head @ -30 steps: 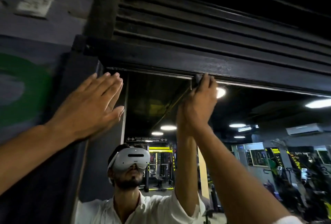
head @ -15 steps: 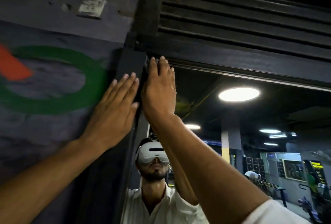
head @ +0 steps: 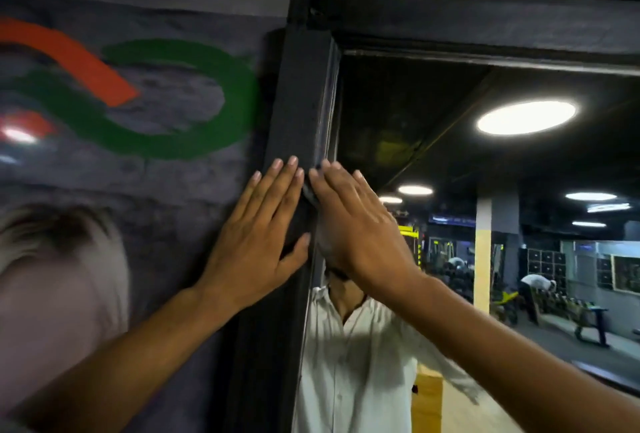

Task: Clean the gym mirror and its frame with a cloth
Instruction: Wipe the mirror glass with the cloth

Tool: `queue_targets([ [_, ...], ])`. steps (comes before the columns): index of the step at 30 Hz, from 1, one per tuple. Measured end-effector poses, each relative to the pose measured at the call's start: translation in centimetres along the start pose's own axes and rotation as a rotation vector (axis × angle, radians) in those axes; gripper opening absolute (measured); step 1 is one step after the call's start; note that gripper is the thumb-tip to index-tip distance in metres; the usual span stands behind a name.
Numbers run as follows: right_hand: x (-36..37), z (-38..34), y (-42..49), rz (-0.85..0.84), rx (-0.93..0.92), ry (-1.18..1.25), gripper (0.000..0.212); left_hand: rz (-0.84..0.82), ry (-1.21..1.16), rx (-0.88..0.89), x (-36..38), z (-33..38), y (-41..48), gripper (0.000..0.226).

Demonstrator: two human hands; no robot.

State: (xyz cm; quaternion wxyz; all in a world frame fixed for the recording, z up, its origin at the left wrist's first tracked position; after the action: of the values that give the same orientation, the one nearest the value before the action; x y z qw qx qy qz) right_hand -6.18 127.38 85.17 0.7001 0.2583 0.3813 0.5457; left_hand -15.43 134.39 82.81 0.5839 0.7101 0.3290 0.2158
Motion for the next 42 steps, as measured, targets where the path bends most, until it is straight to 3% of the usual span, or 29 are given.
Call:
queue_targets([
  [3,-0.8,1.9,0.1,-0.012,-0.049,-0.115,0.072,-0.021,0.037,0.009,0.3,0.6,-2.0,0.091],
  [7,-2.8,5.5,3.0,0.181,0.219,-0.073,0.059,-0.036,0.046,-0.004,0.3,0.5,-1.8,0.097],
  [9,-1.5,3.4,2.3,0.197,0.232,-0.018,0.058,-0.041,0.029,-0.010,0.3,0.6,-2.0,0.095],
  [13,1.4,-2.7,-3.9,0.063,0.112,0.072,0.067,-0.062,0.008,-0.002,0.3,0.9,-3.9,0.095],
  [17,1.7,-3.9,-7.1,-0.111,-0.148,-0.050,0.071,-0.070,0.014,0.051,0.3,1.7,-4.5,0.096],
  [19,-0.1,0.2,-4.3,-0.041,-0.069,-0.108,0.073,-0.036,0.012,0.083,0.1,2.4,-3.1,0.093],
  [21,-2.6,4.3,-1.7,0.069,0.137,-0.125,0.073,-0.005,0.003,0.118,0.0,3.2,-1.2,0.089],
  [23,-3.2,5.0,-1.0,0.114,0.239,-0.100,0.071,0.018,0.008,0.131,-0.1,3.8,0.8,0.087],
  [26,-1.7,2.7,-1.7,0.012,0.042,-0.100,0.067,0.020,0.023,0.079,0.1,3.7,3.1,0.084],
  [29,-3.6,6.3,0.6,-0.019,-0.127,-0.217,0.067,0.010,0.065,0.075,0.4,3.7,4.9,0.085],
  [33,-9.5,14.6,4.5,0.274,0.261,-0.183,0.059,0.020,0.144,0.127,0.9,4.8,8.0,0.083],
  [35,-8.9,14.5,5.3,0.311,0.355,-0.139,0.057,0.018,0.168,0.110,1.1,5.1,9.3,0.082],
  [39,-5.5,10.4,6.7,0.096,0.026,-0.160,0.054,0.019,0.178,0.105,1.1,5.3,9.9,0.080],
  [42,-7.9,14.0,7.3,0.133,0.033,-0.205,0.058,0.024,0.190,0.117,1.0,5.3,9.9,0.080],
])
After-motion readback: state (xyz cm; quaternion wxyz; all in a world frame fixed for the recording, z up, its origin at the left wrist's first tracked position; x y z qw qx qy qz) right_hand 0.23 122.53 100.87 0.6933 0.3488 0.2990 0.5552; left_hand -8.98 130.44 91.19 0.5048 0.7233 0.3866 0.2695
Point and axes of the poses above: each hand's wrist, its own y-axis towards the middle knuckle, its own x-axis out of the palm, z = x × y, the point moved 10 cm from there along y, towards the middle knuckle, and after that the axes turned 5 degrees about -x, right-handed, at the moved point
